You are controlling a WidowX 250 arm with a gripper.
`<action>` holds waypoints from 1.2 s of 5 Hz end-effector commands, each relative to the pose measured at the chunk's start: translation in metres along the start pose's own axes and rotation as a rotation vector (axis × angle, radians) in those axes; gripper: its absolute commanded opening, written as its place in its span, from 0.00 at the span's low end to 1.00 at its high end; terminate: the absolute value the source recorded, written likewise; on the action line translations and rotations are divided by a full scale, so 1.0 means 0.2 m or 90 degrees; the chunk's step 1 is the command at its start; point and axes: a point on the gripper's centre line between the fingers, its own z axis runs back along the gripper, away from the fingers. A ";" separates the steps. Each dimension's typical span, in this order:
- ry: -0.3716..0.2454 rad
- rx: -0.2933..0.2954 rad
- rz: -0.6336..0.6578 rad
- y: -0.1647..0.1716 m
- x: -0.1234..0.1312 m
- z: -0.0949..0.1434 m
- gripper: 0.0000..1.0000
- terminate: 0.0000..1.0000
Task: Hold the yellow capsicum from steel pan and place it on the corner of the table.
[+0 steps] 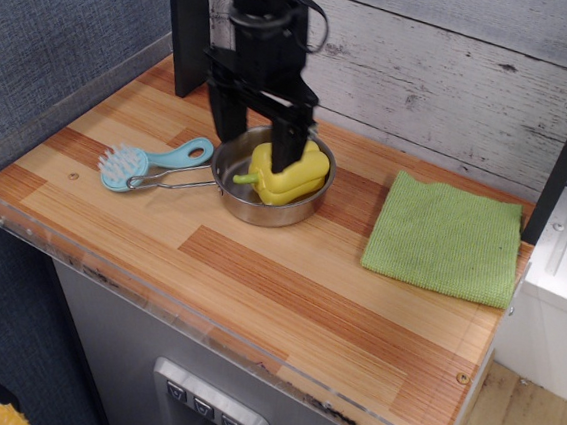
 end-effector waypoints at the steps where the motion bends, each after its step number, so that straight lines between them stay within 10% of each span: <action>1: -0.026 0.011 -0.020 -0.04 0.06 0.03 1.00 0.00; 4: 0.038 0.007 -0.029 -0.02 0.11 -0.15 1.00 0.00; 5: 0.026 0.007 -0.032 -0.04 0.12 -0.15 0.00 0.00; 6: -0.003 0.019 -0.042 -0.05 0.11 -0.05 0.00 0.00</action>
